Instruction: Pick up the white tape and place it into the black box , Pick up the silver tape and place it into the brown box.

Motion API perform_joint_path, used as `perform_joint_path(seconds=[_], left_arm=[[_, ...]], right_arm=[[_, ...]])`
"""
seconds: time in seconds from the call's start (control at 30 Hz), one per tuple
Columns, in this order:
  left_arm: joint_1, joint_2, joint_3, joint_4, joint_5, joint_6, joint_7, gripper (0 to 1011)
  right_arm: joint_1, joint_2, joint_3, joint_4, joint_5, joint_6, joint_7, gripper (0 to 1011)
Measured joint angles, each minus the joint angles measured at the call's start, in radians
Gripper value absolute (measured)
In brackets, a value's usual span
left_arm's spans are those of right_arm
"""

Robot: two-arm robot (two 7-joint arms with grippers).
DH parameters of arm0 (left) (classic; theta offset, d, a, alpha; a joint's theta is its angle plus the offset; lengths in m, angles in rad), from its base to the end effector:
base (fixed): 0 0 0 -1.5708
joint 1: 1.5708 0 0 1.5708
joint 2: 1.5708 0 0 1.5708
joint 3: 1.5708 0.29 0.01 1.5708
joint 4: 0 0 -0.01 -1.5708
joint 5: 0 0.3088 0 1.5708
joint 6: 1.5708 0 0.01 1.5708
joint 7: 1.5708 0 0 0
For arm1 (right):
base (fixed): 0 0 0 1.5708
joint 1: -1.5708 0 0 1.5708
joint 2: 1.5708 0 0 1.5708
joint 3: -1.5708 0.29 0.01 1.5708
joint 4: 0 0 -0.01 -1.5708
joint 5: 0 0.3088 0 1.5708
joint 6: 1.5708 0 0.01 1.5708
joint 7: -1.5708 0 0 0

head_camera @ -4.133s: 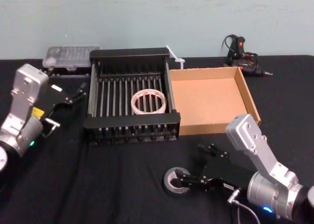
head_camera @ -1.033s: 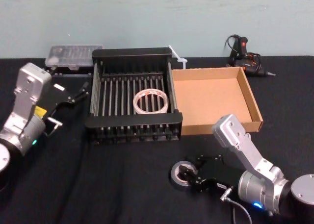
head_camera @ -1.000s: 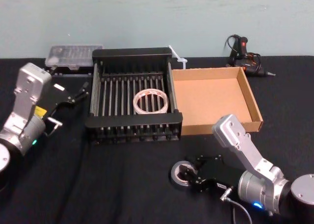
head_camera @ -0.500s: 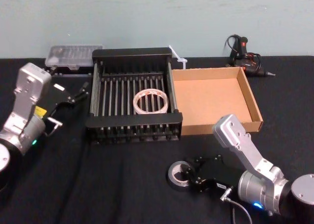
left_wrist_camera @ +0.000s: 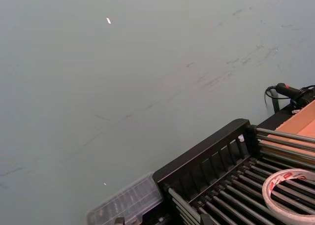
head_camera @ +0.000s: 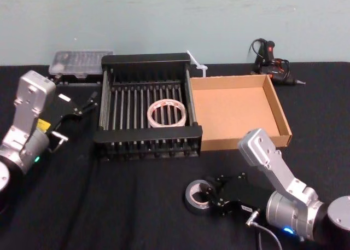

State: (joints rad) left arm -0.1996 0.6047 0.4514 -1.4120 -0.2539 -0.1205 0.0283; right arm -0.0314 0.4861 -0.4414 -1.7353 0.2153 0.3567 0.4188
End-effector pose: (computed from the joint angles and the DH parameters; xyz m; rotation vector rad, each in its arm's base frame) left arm 0.3581 0.0827 -0.3022 0.3045 -0.2851 1.2480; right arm 0.2853 0.0064 -0.2965 -0.4676 0.1536 -0.6998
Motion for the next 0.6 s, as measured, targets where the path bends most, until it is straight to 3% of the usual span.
perform_joint_path(seconds=[0.6], left_arm=[[0.000, 0.000, 0.000, 0.000, 0.000, 0.000, 0.000, 1002]], right_arm=[[-0.057, 0.019, 0.022, -0.091, 0.023, -0.049, -0.016, 166]])
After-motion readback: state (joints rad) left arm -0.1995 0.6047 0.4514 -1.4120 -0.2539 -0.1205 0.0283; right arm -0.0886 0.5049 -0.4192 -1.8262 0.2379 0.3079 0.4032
